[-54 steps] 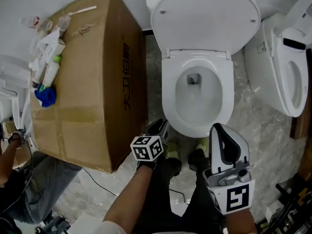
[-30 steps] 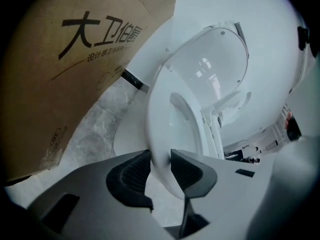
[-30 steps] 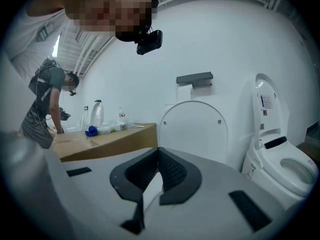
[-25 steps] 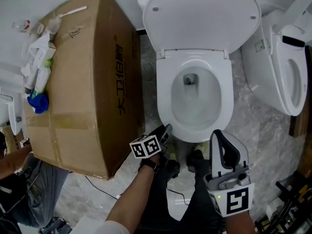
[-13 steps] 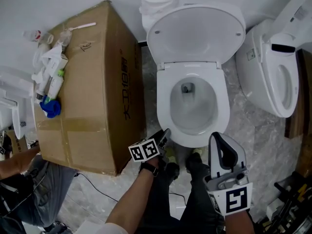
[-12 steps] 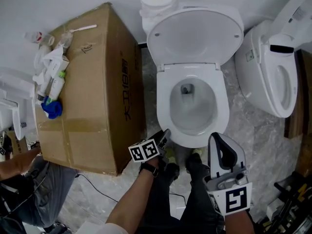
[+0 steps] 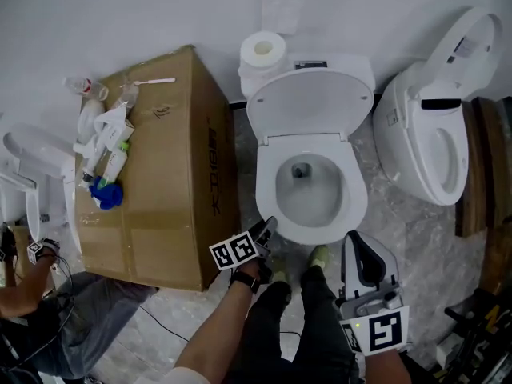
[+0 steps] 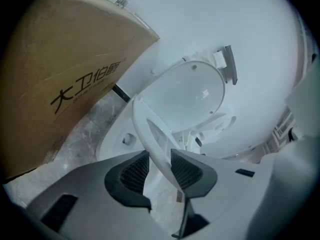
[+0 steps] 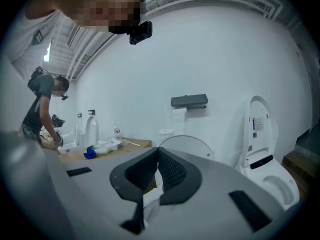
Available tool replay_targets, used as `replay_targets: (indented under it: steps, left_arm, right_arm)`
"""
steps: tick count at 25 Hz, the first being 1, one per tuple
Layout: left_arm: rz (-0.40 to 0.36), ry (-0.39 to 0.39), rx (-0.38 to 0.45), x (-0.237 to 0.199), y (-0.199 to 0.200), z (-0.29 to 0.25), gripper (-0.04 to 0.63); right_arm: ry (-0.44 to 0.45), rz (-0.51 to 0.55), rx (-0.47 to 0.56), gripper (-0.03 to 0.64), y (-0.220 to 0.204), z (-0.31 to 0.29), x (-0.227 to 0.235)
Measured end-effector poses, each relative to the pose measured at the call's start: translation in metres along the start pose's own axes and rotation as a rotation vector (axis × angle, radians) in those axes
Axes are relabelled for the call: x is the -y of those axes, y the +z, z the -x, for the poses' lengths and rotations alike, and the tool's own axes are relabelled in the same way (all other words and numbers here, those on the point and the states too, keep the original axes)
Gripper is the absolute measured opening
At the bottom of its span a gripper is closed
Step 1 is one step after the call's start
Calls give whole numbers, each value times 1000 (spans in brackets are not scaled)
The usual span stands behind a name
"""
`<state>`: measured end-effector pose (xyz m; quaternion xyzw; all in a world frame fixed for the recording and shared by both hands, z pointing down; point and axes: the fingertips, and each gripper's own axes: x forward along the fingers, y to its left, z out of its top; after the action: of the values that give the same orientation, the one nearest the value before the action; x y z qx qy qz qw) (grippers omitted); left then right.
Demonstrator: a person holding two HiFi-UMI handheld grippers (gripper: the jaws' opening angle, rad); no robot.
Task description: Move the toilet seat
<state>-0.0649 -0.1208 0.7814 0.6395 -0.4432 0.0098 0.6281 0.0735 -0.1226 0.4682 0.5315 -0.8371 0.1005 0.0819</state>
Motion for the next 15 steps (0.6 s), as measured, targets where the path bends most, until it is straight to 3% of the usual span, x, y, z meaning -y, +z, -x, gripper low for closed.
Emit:
replay_targets:
  steps: [15]
  left_arm:
    - [52,-93,42,62,61,10,166]
  right_arm:
    - [-94,31,46,12,59,18,9]
